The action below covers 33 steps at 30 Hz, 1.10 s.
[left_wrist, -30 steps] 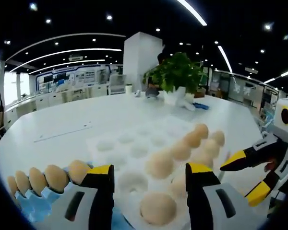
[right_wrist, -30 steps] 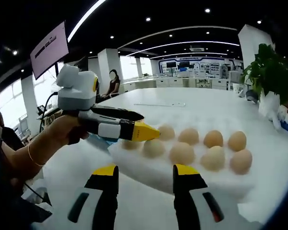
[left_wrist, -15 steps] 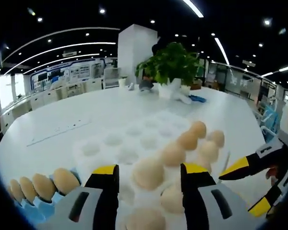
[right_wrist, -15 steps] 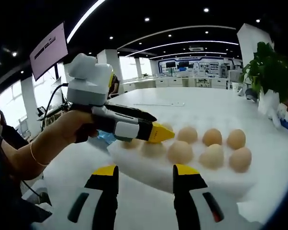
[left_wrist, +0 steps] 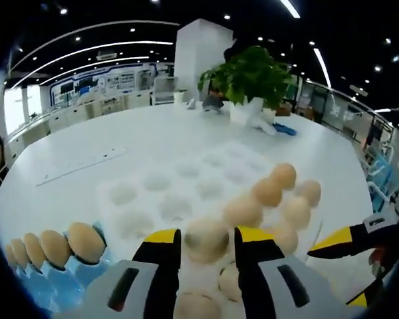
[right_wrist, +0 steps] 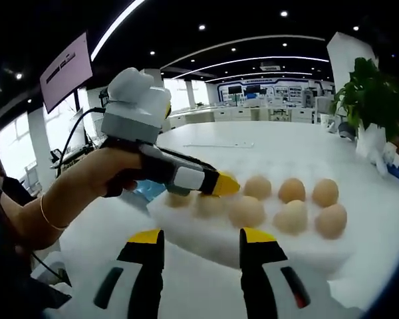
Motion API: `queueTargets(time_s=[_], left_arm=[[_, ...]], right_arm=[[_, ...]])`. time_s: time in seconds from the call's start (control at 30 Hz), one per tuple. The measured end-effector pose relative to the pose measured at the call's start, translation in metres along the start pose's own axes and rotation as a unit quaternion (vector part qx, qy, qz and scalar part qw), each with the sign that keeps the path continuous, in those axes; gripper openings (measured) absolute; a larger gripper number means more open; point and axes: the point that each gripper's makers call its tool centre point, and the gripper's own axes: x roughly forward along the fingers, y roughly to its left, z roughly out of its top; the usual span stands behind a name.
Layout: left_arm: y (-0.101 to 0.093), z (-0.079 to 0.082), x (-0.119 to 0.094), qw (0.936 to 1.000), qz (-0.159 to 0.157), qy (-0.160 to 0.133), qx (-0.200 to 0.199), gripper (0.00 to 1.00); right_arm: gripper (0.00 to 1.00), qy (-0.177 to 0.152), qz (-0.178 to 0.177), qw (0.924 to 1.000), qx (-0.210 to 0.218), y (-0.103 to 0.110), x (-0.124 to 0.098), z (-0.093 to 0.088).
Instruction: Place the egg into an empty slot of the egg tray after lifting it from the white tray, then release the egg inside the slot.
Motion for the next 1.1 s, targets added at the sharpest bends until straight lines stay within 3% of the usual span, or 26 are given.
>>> queueTargets(time_s=[0.5, 1.1], left_arm=[[0.0036, -0.0012, 0.0004, 0.9999, 0.015, -0.001, -0.005, 0.29], [0.0008, -0.0009, -0.0002, 0.9995, 0.01, -0.029, -0.013, 0.26]], right_arm=[[0.47, -0.004, -0.007, 0.9999, 0.007, -0.005, -0.0029, 0.001], [0.47, 0.004, -0.008, 0.9999, 0.006, -0.004, -0.0014, -0.0041]])
